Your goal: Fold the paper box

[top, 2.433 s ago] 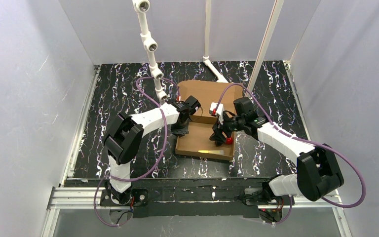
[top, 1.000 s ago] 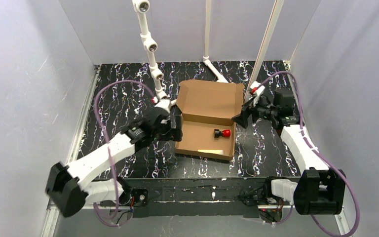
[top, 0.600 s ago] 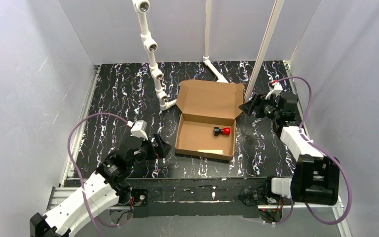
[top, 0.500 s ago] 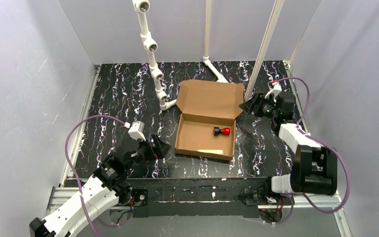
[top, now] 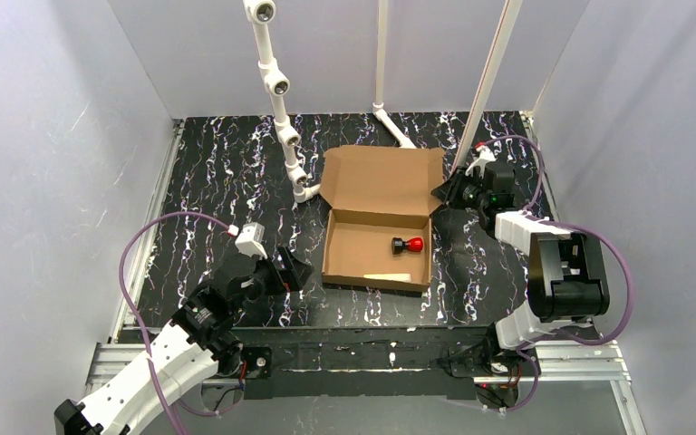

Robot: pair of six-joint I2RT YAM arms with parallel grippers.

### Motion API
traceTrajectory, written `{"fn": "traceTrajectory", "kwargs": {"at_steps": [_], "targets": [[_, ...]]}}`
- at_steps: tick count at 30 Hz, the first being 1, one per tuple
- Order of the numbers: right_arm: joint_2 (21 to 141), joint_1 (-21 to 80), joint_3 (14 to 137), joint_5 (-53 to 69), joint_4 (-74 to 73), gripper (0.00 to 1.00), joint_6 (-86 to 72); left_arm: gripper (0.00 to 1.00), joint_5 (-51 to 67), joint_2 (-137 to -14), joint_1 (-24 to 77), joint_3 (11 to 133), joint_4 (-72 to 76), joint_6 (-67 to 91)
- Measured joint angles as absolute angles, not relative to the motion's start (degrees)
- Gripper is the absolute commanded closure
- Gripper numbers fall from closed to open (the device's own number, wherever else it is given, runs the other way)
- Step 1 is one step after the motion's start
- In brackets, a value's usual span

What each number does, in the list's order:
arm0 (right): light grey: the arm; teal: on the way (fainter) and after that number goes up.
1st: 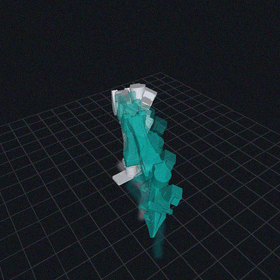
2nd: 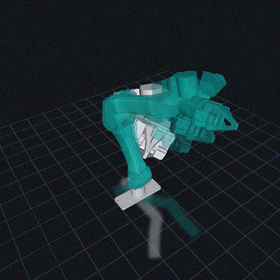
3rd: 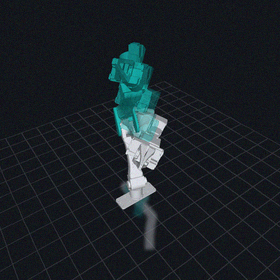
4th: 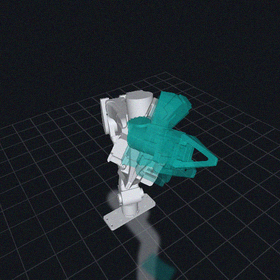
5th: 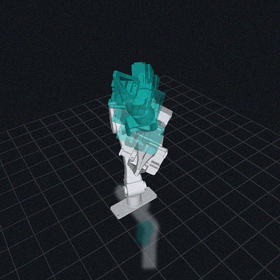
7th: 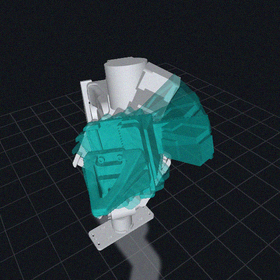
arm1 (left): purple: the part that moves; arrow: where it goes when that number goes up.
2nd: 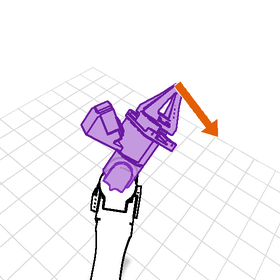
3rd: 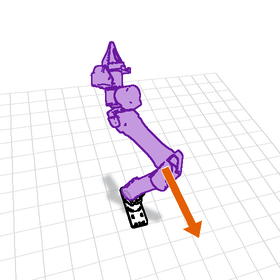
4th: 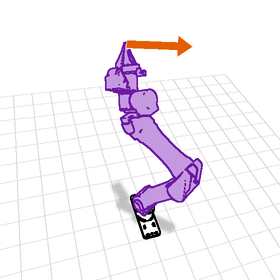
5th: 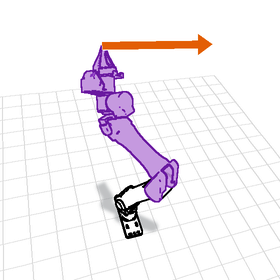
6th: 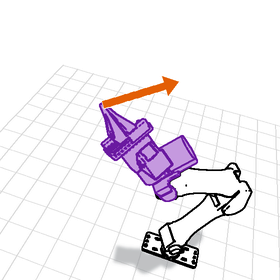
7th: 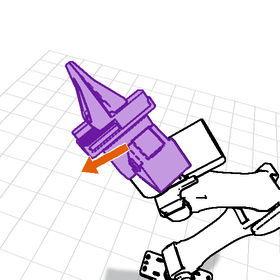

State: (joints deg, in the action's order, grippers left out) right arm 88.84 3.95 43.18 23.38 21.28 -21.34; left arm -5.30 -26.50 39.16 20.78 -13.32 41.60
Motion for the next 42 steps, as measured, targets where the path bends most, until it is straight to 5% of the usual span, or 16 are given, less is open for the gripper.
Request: {"fn": "traceTrajectory", "kwargs": {"at_steps": [4, 20, 32, 42], "targets": [[90.32, 3.86, 43.81, 21.45, 22.92, 0.99, -21.23, 0.02, -5.30, -26.70, 39.16, 20.78, -13.30, 41.74], [88.38, 3.25, 37.43, 26.15, 38.50, 0.99, -23.83, 0.04, -6.70, -28.58, 39.16, 20.71, -7.22, 42.70], [82.96, -2.42, 30.57, 32.18, 48.45, 0.99, -26.30, 0.21, -12.78, -51.42, 38.59, 31.16, 6.39, 40.25], [81.01, -4.12, 28.23, 37.26, 52.88, 0.99, -28.08, 0.47, -9.85, -69.21, 34.70, 37.45, 17.76, 37.04]]}}
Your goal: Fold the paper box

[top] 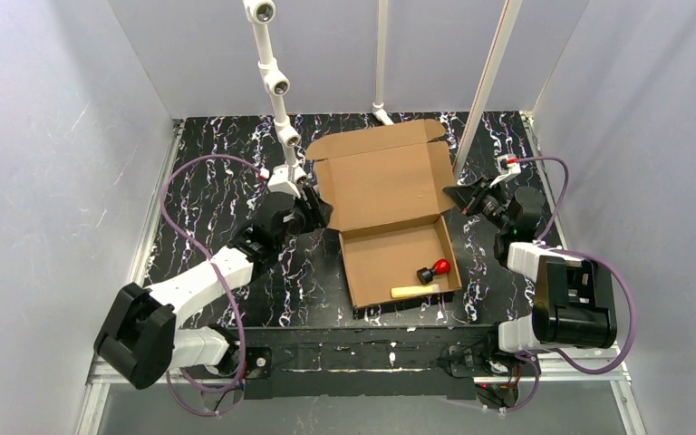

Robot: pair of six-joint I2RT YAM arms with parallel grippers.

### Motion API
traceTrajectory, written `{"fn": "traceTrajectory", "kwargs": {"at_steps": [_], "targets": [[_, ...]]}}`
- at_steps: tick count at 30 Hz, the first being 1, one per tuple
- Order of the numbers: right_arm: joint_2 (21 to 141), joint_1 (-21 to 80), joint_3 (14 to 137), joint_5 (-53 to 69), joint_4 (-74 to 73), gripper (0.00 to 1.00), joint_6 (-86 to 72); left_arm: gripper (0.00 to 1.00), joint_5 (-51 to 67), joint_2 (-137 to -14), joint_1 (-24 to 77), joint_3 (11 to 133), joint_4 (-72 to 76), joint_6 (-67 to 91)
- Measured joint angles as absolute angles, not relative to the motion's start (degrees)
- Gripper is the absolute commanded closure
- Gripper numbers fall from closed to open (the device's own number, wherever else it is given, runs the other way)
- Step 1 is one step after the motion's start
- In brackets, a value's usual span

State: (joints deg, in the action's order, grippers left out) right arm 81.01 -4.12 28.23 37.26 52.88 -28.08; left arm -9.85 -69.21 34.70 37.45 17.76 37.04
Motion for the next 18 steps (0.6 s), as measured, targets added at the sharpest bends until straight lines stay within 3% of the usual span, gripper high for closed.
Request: {"fn": "traceTrajectory", "kwargs": {"at_steps": [5, 11, 15, 18], "targets": [[78.74, -4.12, 25.76, 40.07, 52.99, 0.99, -27.64, 0.64, -8.10, -73.54, 33.74, 40.53, 19.14, 34.81], [77.43, -4.12, 25.32, 41.23, 53.19, 0.99, -27.14, 1.00, -5.76, -74.87, 33.08, 43.20, 20.23, 32.60], [76.86, -4.36, 25.30, 41.21, 53.30, 0.96, -26.76, 1.00, -4.23, -75.83, 32.71, 44.69, 20.60, 29.52], [76.27, -4.40, 25.43, 41.93, 52.10, 0.75, -25.67, 1.00, -3.64, -75.92, 32.69, 44.75, 20.75, 26.65]]}}
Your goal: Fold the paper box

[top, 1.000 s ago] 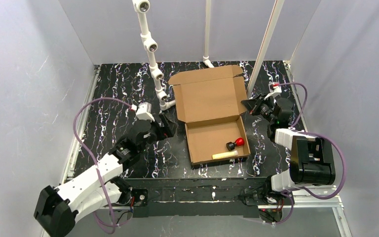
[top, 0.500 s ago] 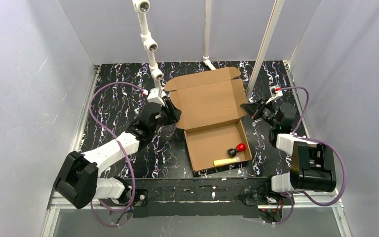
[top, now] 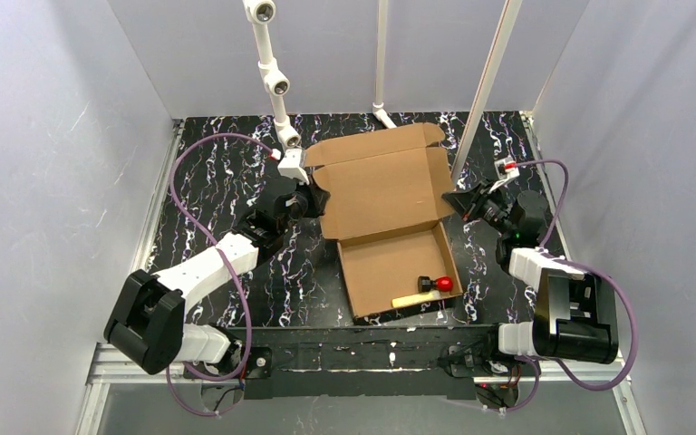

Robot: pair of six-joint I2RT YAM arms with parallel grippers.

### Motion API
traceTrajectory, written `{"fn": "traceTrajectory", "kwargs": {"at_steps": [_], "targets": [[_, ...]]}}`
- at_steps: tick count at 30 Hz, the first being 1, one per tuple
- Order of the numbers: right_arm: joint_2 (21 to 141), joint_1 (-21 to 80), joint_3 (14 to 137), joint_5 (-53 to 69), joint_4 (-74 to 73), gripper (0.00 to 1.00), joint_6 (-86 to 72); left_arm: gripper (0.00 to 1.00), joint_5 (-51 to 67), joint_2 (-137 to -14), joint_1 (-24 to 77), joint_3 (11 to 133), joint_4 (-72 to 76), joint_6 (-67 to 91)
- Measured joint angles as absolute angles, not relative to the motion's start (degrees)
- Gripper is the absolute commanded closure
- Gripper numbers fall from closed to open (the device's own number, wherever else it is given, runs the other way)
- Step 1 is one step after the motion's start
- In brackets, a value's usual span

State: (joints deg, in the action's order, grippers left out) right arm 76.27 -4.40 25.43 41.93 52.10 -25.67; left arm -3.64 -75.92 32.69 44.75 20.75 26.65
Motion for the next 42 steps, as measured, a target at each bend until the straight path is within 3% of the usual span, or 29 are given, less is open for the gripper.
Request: {"fn": "traceTrajectory", "kwargs": {"at_steps": [4, 6, 13, 17, 21, 25, 30, 42], "targets": [[75.75, -4.45, 29.08, 44.88, 43.16, 0.41, -19.62, 1.00, -3.42, -75.81, 32.73, 44.71, 21.08, 22.55], [75.18, -4.43, 32.36, 46.22, 37.26, 0.30, -14.66, 1.00, -3.42, -75.31, 32.73, 44.49, 21.34, 20.27], [70.48, -4.89, 48.53, 51.90, 0.27, 0.26, 20.16, 1.00, -4.69, -71.64, 34.00, 41.08, 26.13, 11.62], [67.72, -4.91, 53.84, 57.58, -23.88, 0.37, 43.97, 1.00, -5.06, -70.02, 34.83, 38.30, 30.09, 8.16], [68.07, -0.16, 56.27, 61.14, -46.15, 0.75, 66.52, 1.00, -6.96, -69.43, 36.53, 35.33, 34.59, 4.84], [70.19, 17.47, 55.99, 59.48, -56.90, 0.99, 77.60, 1.00, -11.09, -69.19, 39.42, 33.19, 38.04, 1.34], [70.22, 38.00, 52.64, 54.61, -58.06, 0.99, 79.29, 1.00, -15.99, -68.79, 42.02, 31.88, 40.80, -1.32], [71.90, 55.66, 42.35, 38.04, -46.46, 0.99, 73.82, 1.00, -22.09, -70.15, 42.59, 31.48, 43.05, -1.93]]}}
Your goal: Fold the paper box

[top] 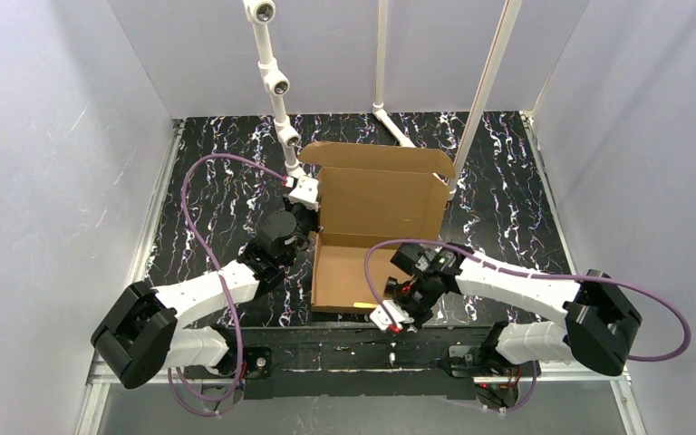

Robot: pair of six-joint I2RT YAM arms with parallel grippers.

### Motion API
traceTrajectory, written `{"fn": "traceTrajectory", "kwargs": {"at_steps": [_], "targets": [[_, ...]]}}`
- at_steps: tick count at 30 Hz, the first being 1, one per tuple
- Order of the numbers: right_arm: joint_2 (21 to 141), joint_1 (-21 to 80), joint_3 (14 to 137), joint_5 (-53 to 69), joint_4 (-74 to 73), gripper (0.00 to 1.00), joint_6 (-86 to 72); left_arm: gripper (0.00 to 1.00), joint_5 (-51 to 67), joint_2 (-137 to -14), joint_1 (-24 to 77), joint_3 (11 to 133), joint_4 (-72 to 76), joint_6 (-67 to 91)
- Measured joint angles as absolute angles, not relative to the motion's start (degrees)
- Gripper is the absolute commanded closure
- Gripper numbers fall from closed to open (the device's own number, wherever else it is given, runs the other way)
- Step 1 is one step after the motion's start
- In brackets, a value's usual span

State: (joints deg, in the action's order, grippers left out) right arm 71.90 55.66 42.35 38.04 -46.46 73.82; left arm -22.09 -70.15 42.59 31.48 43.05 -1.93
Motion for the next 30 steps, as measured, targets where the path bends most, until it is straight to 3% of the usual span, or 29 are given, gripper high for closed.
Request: {"fn": "traceTrajectory", "kwargs": {"at_steps": [8, 24, 30], "targets": [[72.71, 55.31, 38.39, 22.70, -30.44, 0.99, 59.51, 1.00, -22.22, -68.05, 42.48, 28.88, 44.03, -1.96], [72.82, 46.81, 37.67, 10.55, -18.22, 0.99, 48.12, 1.00, -11.35, -56.40, 42.48, 18.83, 44.71, 1.48], [72.88, 46.48, 37.58, 9.17, -17.47, 0.98, 47.35, 0.82, -6.94, -55.13, 42.52, 18.44, 43.51, 5.23]]}}
